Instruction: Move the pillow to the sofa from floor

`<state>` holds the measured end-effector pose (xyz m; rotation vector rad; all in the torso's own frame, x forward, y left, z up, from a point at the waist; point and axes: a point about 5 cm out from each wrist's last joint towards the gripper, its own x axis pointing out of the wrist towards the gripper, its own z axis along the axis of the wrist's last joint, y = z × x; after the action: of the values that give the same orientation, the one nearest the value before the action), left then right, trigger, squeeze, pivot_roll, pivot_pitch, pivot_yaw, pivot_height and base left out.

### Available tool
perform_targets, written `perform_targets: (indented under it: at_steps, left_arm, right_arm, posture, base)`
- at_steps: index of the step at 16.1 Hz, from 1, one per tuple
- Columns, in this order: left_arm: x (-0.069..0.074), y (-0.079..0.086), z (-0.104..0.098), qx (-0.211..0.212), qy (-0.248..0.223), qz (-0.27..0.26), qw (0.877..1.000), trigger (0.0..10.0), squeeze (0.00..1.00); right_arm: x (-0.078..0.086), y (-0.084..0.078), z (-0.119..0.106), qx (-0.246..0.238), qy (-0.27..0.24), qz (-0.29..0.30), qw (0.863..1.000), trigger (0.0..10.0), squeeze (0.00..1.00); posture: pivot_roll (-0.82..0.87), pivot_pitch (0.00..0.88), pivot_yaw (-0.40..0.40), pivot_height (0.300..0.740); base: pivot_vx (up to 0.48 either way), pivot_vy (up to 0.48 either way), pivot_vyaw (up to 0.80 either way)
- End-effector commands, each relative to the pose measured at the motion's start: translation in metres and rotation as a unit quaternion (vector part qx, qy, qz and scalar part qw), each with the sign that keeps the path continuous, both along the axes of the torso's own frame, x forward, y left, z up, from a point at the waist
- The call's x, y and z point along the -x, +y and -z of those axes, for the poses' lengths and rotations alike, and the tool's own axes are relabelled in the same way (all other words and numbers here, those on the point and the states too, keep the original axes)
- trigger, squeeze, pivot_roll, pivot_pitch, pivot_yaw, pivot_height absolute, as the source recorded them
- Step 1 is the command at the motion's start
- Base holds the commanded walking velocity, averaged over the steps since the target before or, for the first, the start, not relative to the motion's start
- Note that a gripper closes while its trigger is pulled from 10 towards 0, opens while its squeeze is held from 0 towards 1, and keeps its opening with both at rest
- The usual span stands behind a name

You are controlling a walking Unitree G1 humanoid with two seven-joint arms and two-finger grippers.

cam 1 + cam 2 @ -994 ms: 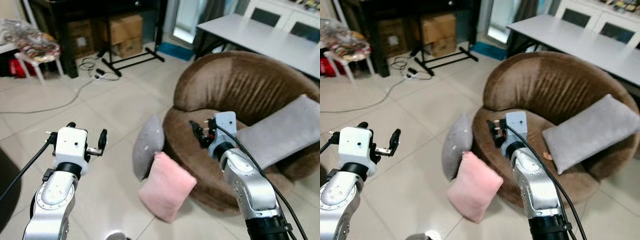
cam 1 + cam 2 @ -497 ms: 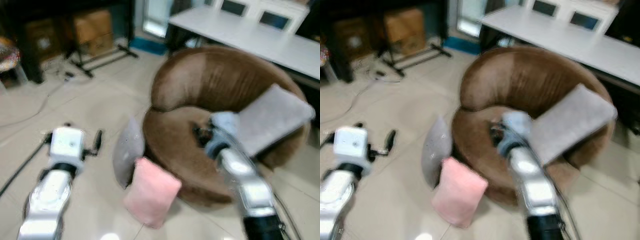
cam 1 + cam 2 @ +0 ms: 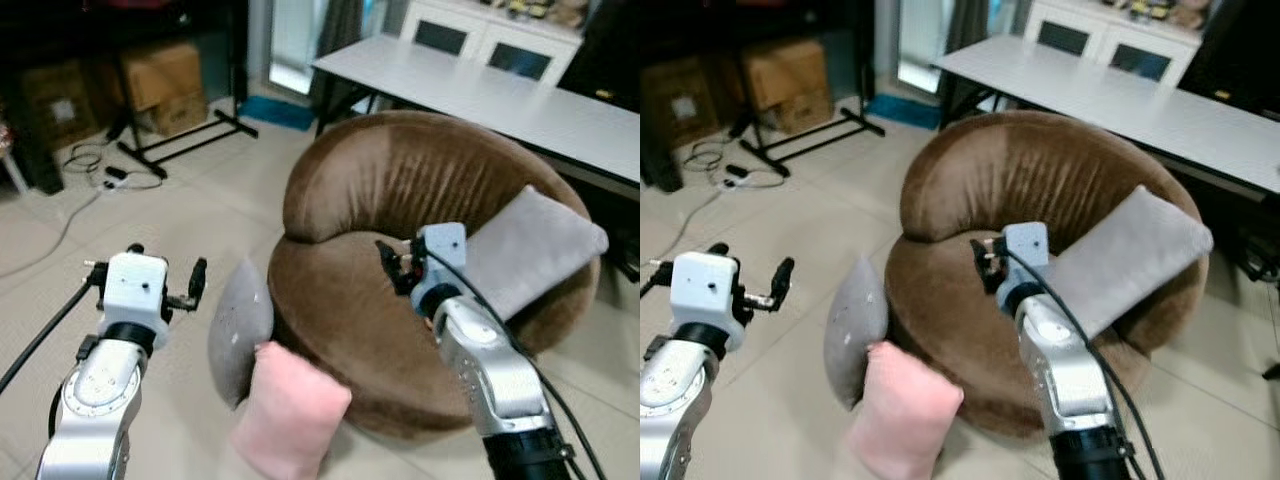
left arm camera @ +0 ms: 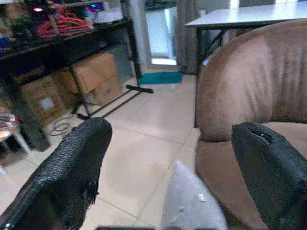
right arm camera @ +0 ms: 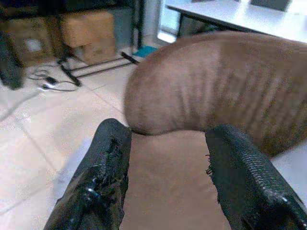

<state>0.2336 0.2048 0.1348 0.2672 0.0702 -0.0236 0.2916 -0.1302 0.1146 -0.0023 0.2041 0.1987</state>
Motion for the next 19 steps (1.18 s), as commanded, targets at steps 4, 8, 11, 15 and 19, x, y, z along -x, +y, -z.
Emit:
perform_targets:
  at_steps: [4, 8, 11, 15, 19]
  left_arm:
    - [0.0000, -0.0028, -0.0009, -0.006, 0.000, 0.009, 1.000, 10.0, 0.00]
    - [0.0006, -0.0025, -0.0009, -0.009, 0.002, 0.012, 1.000, 10.0, 0.00]
    - [-0.0004, -0.0029, -0.0011, -0.010, 0.003, 0.015, 1.000, 10.0, 0.00]
    - [0.0005, -0.0035, -0.0008, -0.011, 0.006, 0.017, 1.000, 10.0, 0.00]
    - [-0.0004, -0.0007, 0.0018, -0.030, 0.011, -0.002, 0.999, 10.0, 0.00]
  right_arm:
    - [-0.0015, -0.0016, 0.0010, 0.006, 0.001, 0.005, 1.000, 10.0, 0.00]
    - [-0.0001, -0.0019, 0.0022, 0.010, 0.003, 0.006, 1.000, 10.0, 0.00]
    - [0.0005, -0.0020, 0.0030, 0.015, 0.004, 0.010, 1.000, 10.0, 0.00]
    - [0.0019, -0.0015, 0.0040, 0.017, 0.006, 0.002, 1.000, 10.0, 0.00]
    - [0.0026, -0.0019, 0.0040, 0.001, 0.007, 0.002, 1.000, 10.0, 0.00]
  posture:
    - [0.06, 0.000, -0.116, 0.740]
    - [0.05, 0.000, -0.107, 0.740]
    - [0.05, 0.000, -0.102, 0.740]
    - [0.05, 0.000, -0.101, 0.740]
    - [0.05, 0.000, -0.101, 0.740]
  base:
    - [0.291, 0.000, 0.00]
    - [0.291, 0.000, 0.00]
    - [0.290, 0.000, 0.00]
    - [0.292, 0.000, 0.00]
    - [0.138, 0.000, 0.20]
